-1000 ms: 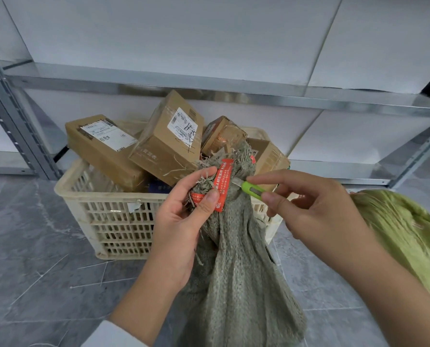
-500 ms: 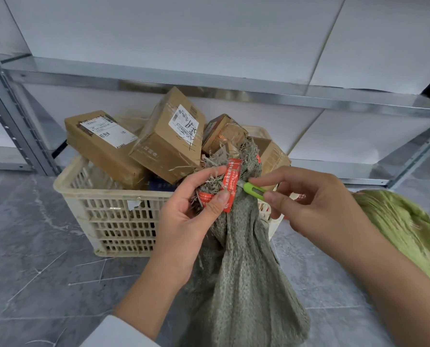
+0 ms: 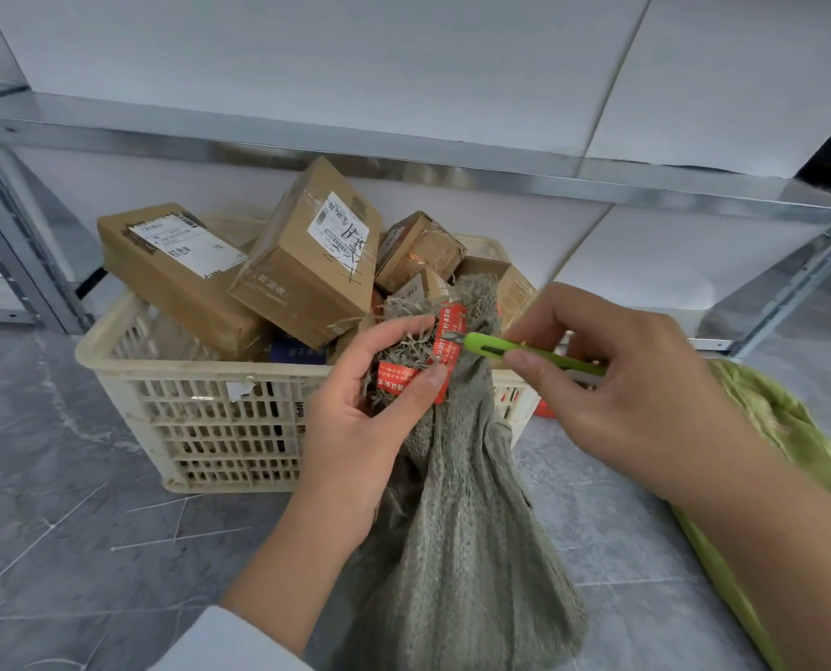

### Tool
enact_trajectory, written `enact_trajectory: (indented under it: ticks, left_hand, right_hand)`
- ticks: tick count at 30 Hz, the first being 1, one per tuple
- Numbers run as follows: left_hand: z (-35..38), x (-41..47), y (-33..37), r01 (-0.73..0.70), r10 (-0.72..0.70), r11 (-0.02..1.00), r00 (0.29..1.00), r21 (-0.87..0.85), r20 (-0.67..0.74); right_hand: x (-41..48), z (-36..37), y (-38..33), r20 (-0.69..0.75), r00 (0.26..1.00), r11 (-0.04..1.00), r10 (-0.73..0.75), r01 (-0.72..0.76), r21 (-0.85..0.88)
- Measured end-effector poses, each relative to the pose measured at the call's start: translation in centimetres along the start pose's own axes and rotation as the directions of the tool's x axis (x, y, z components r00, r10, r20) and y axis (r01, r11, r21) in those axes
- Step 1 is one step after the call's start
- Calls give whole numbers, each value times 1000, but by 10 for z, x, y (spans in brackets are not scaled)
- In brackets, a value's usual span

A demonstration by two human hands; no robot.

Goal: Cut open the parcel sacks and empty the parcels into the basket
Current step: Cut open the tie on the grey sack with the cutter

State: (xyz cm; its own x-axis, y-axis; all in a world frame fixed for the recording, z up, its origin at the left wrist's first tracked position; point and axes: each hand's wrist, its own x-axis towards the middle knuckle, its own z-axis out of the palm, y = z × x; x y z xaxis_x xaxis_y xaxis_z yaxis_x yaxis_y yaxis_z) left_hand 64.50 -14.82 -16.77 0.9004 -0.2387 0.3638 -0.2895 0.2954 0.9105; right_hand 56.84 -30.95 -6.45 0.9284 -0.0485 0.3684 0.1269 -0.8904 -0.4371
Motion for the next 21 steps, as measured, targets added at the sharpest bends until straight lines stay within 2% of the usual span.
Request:
enact_trajectory:
  ticks: [6, 11, 14, 16, 21]
  left_hand:
    - [-2, -2, 2, -5, 5, 999, 1000, -35, 5]
    - [2, -7, 10, -7, -3, 991, 997, -137, -75]
    - [6, -9, 16, 109, -177, 931, 970, -348, -169]
    - [6, -9, 22, 209, -346, 865, 907, -457, -240]
    - [4, -12, 33, 396, -507, 803, 846, -446, -162]
  right_hand:
    - [1, 16, -1, -29, 998, 991, -52, 47, -127]
    - [-2, 20, -8, -97, 984, 972, -153, 132, -193]
    - [-5, 23, -12, -99, 976, 963, -192, 168, -211]
    - [-7, 24, -14, -82, 975, 962, -205, 186, -198]
    - [-17, 29, -20, -49, 964, 953, -262, 251, -167]
